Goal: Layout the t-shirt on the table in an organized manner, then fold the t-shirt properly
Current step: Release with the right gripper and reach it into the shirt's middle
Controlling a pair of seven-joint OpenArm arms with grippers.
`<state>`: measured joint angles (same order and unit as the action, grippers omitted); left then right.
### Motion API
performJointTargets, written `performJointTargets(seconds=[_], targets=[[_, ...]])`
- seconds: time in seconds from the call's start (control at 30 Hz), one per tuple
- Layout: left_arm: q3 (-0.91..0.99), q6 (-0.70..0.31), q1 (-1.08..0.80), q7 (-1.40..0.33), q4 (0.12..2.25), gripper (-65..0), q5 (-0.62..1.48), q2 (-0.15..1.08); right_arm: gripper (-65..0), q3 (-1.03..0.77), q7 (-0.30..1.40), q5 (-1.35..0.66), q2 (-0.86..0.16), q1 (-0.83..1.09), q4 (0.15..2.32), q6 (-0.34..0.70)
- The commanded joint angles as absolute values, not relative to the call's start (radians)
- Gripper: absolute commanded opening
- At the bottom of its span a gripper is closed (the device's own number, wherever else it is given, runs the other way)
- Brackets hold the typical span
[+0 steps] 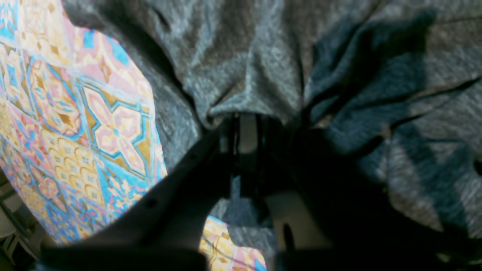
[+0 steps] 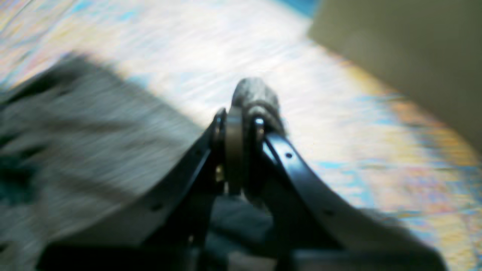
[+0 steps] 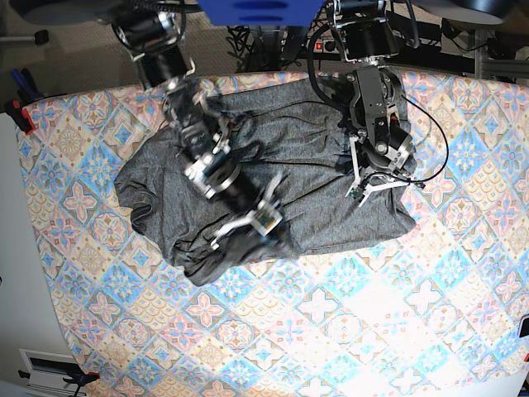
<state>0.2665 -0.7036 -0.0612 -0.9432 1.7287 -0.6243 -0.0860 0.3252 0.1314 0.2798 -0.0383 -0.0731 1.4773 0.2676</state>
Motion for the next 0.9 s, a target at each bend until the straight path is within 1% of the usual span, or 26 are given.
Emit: performJointTargets(seconds=[0.0, 0.2, 0.4, 0.53, 0.57, 0.63, 0.67, 0.77, 0.87], targets=[[0.263, -0.698, -0.047, -0.935, 1.744, -61.7, -0.624, -0.088, -65.0, 0.352, 0.091, 0.269, -0.033, -0.091, 1.512, 0.254], [0.263, -0.698, -0.047, -0.935, 1.744, -61.7, -0.624, -0.088, -65.0, 0.512, 0.093, 0.278, -0.038, -0.058, 1.498, 0.254], [0.262, -0.698, -0.047, -0.935, 1.744, -61.7, -0.619, -0.088, -64.4, 0.549, 0.111, 0.429, -0.031, -0.041, 1.415, 0.254], [0.262, -0.698, -0.047, -0.935, 1.744, -61.7, -0.616, -0.088, -35.0, 0.549, 0.162, 0.506, -0.031, -0.021, 1.415, 0.254], [0.262, -0.698, -0.047, -0.935, 1.744, -61.7, -0.616, -0.088, -29.0, 0.549, 0.162, 0.519, -0.035, -0.016, 1.415, 0.254], [0.262, -0.698, -0.047, -0.935, 1.744, -61.7, -0.615, -0.09, -20.5, 0.549, 0.162, 0.532, -0.036, -0.015, 1.417, 0.254], [0.262, -0.698, -0.047, -0.935, 1.744, -61.7, -0.615, -0.09, -18.4, 0.547, 0.162, 0.532, -0.036, -0.015, 1.423, 0.254], [0.262, -0.698, -0.047, -0.935, 1.748, -61.7, -0.621, -0.107, -18.5, 0.542, 0.17, 0.532, -0.036, -0.015, 1.488, 0.254], [0.26, -0.698, -0.058, -0.935, 1.817, -61.7, -0.622, -0.128, -18.5, 0.513, 0.171, 0.53, -0.036, -0.015, 1.561, 0.254]])
